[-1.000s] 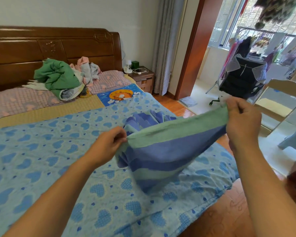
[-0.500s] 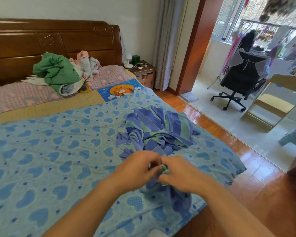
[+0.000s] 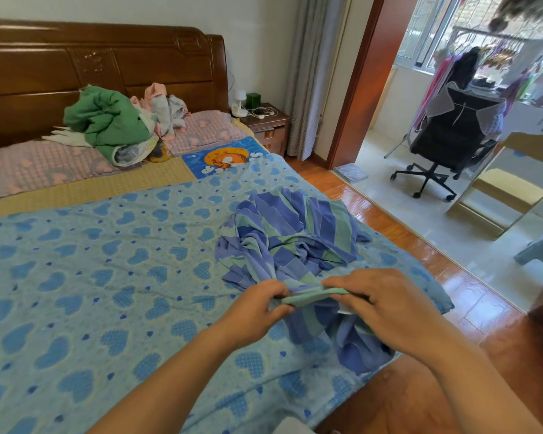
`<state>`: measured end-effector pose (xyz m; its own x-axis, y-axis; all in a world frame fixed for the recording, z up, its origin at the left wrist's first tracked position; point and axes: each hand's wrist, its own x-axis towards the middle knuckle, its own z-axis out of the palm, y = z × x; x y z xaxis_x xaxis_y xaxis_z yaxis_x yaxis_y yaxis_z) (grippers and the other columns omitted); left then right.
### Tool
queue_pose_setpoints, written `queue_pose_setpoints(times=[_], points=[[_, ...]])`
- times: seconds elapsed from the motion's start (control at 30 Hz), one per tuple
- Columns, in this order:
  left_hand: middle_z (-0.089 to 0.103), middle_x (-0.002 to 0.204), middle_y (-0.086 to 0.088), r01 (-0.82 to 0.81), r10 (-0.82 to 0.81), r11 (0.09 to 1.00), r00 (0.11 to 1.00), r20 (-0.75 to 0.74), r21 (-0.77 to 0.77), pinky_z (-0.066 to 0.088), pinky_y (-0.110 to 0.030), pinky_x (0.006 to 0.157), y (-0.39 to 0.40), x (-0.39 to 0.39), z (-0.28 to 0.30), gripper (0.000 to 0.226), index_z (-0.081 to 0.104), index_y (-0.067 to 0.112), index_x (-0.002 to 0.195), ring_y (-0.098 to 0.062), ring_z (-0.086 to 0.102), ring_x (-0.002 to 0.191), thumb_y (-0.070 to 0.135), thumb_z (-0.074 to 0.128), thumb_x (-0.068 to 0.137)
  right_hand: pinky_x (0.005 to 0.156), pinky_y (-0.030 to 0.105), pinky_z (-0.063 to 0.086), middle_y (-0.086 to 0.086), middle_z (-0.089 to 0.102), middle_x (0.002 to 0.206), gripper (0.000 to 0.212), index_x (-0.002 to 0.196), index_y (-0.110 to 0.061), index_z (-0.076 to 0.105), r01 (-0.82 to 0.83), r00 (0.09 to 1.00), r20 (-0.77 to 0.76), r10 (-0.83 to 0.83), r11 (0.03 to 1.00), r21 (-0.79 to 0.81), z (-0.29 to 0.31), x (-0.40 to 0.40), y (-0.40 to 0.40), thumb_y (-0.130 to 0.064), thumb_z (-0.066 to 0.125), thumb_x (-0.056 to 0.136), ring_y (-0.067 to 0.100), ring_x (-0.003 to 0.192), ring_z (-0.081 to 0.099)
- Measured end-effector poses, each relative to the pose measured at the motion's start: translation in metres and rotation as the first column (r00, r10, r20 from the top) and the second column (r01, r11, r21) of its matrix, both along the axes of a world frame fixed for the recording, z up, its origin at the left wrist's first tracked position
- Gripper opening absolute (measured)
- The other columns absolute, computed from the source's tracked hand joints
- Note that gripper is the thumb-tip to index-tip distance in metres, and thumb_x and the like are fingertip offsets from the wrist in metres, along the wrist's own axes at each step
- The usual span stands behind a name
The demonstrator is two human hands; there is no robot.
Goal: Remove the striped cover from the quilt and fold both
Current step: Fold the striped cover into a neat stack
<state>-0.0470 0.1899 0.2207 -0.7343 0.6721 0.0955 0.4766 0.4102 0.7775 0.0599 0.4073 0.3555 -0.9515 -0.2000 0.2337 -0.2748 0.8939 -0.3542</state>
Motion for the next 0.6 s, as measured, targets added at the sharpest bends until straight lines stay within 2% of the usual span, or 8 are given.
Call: queue_pose_setpoints(times=[0.13,0.2,0.27,0.37,0.5,0.6], points=[[0.062,0.1,0.013,-0.05,0.051,0.998,0.998,0.024,-0.034,0.051,-0.04,0.087,-0.003,-0.025,-0.02,0.005,0.06,0.028,0.095,-0.007,0.059,0.096,0.031,0.065,0.095,0.07,0.005,0.04,-0.033,0.058,0.082,0.03,0.119,-0.031,0.071,0.049,0.977,-0.2,-0.072,0.992,-0.115,0.014,0.008,0.006,-0.027,0.063,0.091,-0.012,0.078,0.057],[0.064,0.106,0.015,-0.049,0.05,0.997,0.999,0.015,-0.065,0.052,-0.04,0.091,-0.002,-0.035,-0.029,0.004,0.063,0.031,0.101,-0.005,0.06,0.1,0.03,0.062,0.097,0.07,0.013,0.046,-0.025,0.066,0.085,0.028,0.117,-0.028,0.073,0.073,0.945,-0.297,-0.137,0.974,-0.216,0.02,0.011,0.006,-0.022,0.064,0.091,-0.004,0.08,0.063],[0.061,0.118,0.014,-0.053,0.051,0.994,0.998,-0.023,-0.095,0.05,-0.036,0.095,0.003,-0.041,-0.036,0.018,0.06,0.032,0.117,-0.006,0.058,0.108,0.032,0.058,0.099,0.069,0.019,0.049,-0.013,0.071,0.085,0.026,0.114,-0.027,0.074,0.08,0.916,-0.351,-0.197,0.944,-0.32,0.028,0.013,0.006,-0.021,0.065,0.09,0.004,0.08,0.066],[0.05,0.131,0.013,-0.131,0.133,0.991,0.99,-0.046,0.03,0.045,-0.03,0.097,0.02,-0.046,-0.035,0.035,0.047,0.036,0.133,-0.008,0.051,0.117,0.038,0.055,0.099,0.068,0.018,0.048,-0.011,0.071,0.083,0.026,0.113,-0.027,0.074,0.055,0.906,-0.382,-0.182,0.945,-0.321,0.04,0.019,0.002,-0.018,0.066,0.09,0.007,0.078,0.067],[0.049,0.129,0.018,-0.209,0.221,0.959,0.974,-0.044,0.194,0.048,-0.031,0.095,0.04,-0.051,-0.021,0.033,0.044,0.042,0.131,-0.008,0.053,0.117,0.039,0.053,0.099,0.068,0.022,0.05,-0.008,0.072,0.082,0.025,0.111,-0.023,0.075,0.059,0.898,-0.393,-0.197,0.94,-0.336,0.052,0.022,0.001,-0.018,0.065,0.09,0.008,0.078,0.067],[0.052,0.125,0.018,-0.245,0.275,0.94,0.956,-0.105,0.236,0.05,-0.032,0.092,0.045,-0.057,-0.013,0.027,0.048,0.038,0.128,-0.007,0.054,0.114,0.035,0.048,0.101,0.065,0.014,0.045,-0.014,0.067,0.076,0.022,0.11,-0.022,0.076,0.059,0.887,-0.414,-0.205,0.939,-0.339,0.059,0.024,0.002,-0.019,0.065,0.092,0.007,0.073,0.065]])
